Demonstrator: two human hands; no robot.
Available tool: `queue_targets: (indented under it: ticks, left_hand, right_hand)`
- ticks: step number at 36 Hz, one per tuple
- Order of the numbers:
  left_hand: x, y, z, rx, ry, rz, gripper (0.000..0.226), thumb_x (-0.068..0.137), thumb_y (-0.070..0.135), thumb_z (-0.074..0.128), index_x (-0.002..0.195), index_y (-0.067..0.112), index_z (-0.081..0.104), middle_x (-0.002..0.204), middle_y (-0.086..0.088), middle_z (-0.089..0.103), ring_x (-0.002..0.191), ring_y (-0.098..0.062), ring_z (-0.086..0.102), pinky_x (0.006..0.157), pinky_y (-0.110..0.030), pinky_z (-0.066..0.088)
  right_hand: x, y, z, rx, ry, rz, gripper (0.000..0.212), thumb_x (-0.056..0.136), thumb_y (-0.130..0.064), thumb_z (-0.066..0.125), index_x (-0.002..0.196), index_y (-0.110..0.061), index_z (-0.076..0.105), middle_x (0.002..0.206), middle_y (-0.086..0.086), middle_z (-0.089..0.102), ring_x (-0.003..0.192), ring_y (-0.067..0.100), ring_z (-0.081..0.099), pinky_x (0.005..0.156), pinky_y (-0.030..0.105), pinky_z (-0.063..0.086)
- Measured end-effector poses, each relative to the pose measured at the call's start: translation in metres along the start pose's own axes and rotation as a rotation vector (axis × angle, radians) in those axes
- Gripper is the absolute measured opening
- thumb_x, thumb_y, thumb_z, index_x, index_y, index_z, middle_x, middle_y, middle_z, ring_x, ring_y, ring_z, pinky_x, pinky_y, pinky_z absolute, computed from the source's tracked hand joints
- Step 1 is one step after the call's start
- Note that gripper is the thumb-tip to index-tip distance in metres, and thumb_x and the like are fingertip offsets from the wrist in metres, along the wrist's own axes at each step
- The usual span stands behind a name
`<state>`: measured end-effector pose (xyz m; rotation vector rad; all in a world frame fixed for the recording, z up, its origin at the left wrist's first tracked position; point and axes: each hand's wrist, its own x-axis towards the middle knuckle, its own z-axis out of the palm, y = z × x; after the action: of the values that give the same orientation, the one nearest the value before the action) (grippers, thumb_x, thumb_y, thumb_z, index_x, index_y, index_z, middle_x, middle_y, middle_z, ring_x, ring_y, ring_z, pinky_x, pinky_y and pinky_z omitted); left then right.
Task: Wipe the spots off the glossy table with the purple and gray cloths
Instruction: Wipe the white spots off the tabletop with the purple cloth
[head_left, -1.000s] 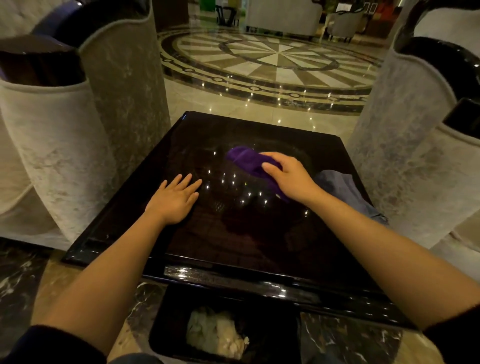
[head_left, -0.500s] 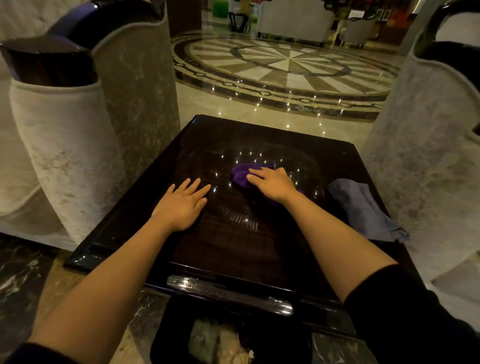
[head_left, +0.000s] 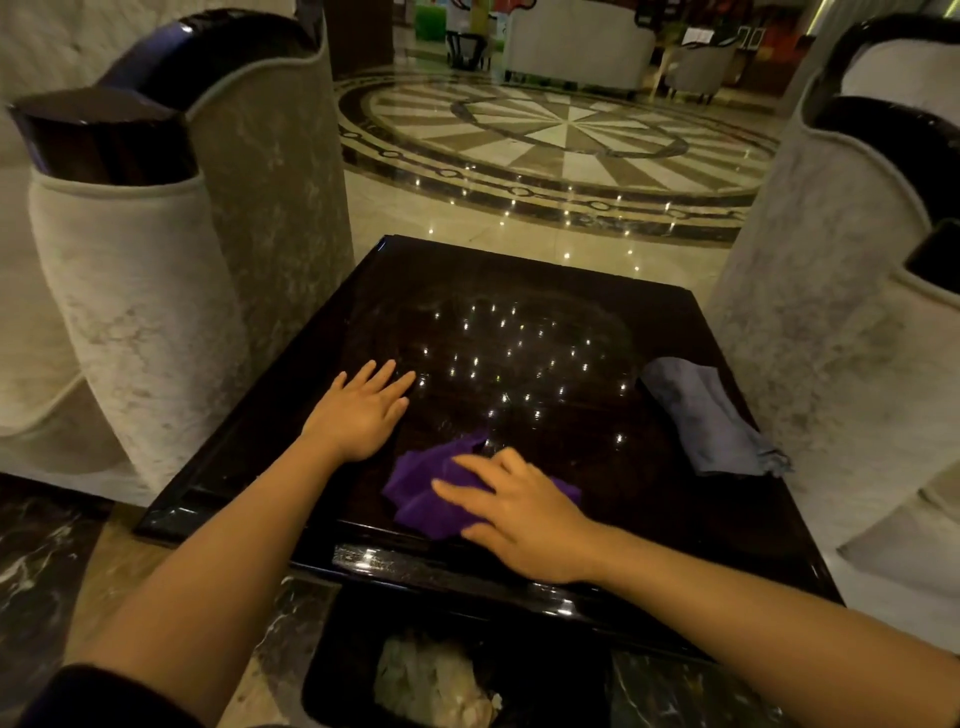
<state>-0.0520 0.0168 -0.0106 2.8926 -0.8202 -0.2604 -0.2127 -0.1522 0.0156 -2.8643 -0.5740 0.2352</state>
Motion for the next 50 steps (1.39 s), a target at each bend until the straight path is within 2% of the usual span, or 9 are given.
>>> queue_targets:
  ticks: [6, 11, 19, 24, 29, 33, 44, 46, 50]
  left_hand:
    - [0.001, 0.004, -0.002, -0.003, -0.005, -0.004, 0.049, 0.097, 0.038, 0.016, 0.145, 0.028, 0.008, 0.157, -0.003, 0.004, 0.144, -0.022, 0.000, 0.116, -0.044, 0.004]
    - [-0.001, -0.002, -0.001, 0.001, -0.009, -0.019, 0.049, 0.097, 0.039, 0.016, 0.145, 0.028, 0.008, 0.157, -0.002, 0.004, 0.144, -0.021, 0.000, 0.116, -0.044, 0.003]
    - [0.002, -0.002, 0.000, -0.005, -0.028, -0.026, 0.049, 0.097, 0.039, 0.015, 0.144, 0.030, 0.007, 0.157, -0.001, 0.003, 0.144, -0.020, -0.001, 0.116, -0.044, 0.003]
    - [0.001, -0.001, 0.001, -0.008, -0.021, -0.030, 0.049, 0.097, 0.040, 0.015, 0.144, 0.030, 0.006, 0.157, 0.000, 0.001, 0.144, -0.020, -0.002, 0.116, -0.043, 0.003]
    - [0.002, -0.001, 0.001, -0.009, -0.015, -0.031, 0.049, 0.097, 0.040, 0.015, 0.144, 0.032, 0.005, 0.157, 0.001, 0.000, 0.144, -0.017, -0.004, 0.117, -0.042, 0.002]
    - [0.004, 0.000, 0.001, -0.019, -0.010, -0.036, 0.049, 0.097, 0.041, 0.016, 0.144, 0.033, 0.006, 0.157, 0.003, 0.000, 0.144, -0.016, -0.004, 0.118, -0.041, 0.001]
    - [0.005, -0.001, 0.000, -0.047, 0.017, -0.014, 0.047, 0.097, 0.040, 0.019, 0.143, 0.035, 0.010, 0.157, 0.005, 0.003, 0.143, -0.014, -0.004, 0.116, -0.037, 0.001]
    - [0.005, -0.002, 0.002, -0.047, 0.034, -0.012, 0.047, 0.097, 0.041, 0.019, 0.143, 0.036, 0.011, 0.156, 0.005, 0.004, 0.143, -0.014, -0.004, 0.116, -0.037, 0.001]
    - [0.006, -0.002, 0.002, -0.063, 0.041, -0.009, 0.047, 0.096, 0.042, 0.018, 0.143, 0.037, 0.011, 0.156, 0.006, 0.005, 0.143, -0.014, -0.003, 0.116, -0.037, 0.000]
  right_hand:
    - [-0.029, -0.015, 0.001, 0.020, -0.019, -0.122, 0.046, 0.092, -0.026, 0.043, 0.137, -0.027, 0.030, 0.151, 0.007, 0.022, 0.120, 0.027, 0.029, 0.102, 0.043, 0.032]
    - [-0.037, -0.019, -0.005, 0.226, -0.014, -0.163, 0.039, 0.091, -0.020, 0.047, 0.130, -0.020, 0.044, 0.145, 0.004, 0.035, 0.117, 0.022, 0.034, 0.104, 0.035, 0.032]
    - [-0.036, 0.007, -0.056, 0.351, 0.233, -0.077, 0.033, 0.087, -0.005, 0.053, 0.119, -0.009, 0.055, 0.134, 0.013, 0.049, 0.117, 0.025, 0.043, 0.095, 0.012, 0.022]
    - [-0.023, 0.044, -0.090, 0.263, 0.370, -0.012, 0.032, 0.085, -0.002, 0.054, 0.117, -0.004, 0.056, 0.129, 0.017, 0.053, 0.114, 0.012, 0.039, 0.091, 0.014, 0.021]
    - [0.003, 0.113, -0.109, 0.182, 0.501, 0.216, 0.034, 0.087, -0.007, 0.051, 0.121, -0.011, 0.053, 0.131, 0.013, 0.052, 0.119, 0.029, 0.042, 0.095, 0.018, 0.021]
    - [0.026, 0.172, -0.117, 0.184, 0.617, 0.332, 0.030, 0.086, -0.005, 0.051, 0.116, -0.007, 0.057, 0.123, 0.016, 0.059, 0.116, 0.031, 0.050, 0.107, 0.045, 0.033]
    - [0.057, 0.259, -0.097, 0.206, 0.919, 0.818, 0.027, 0.086, -0.012, 0.052, 0.112, -0.010, 0.045, 0.119, 0.024, 0.053, 0.115, 0.040, 0.043, 0.099, 0.056, 0.037]
    - [0.064, 0.269, -0.087, 0.202, 0.884, 0.919, 0.024, 0.086, -0.014, 0.053, 0.107, -0.008, 0.045, 0.121, 0.025, 0.049, 0.116, 0.042, 0.039, 0.098, 0.056, 0.036]
    - [0.070, 0.281, -0.071, 0.226, 0.594, 1.055, 0.025, 0.088, -0.020, 0.052, 0.109, -0.010, 0.044, 0.127, 0.026, 0.044, 0.120, 0.043, 0.033, 0.098, 0.053, 0.032]
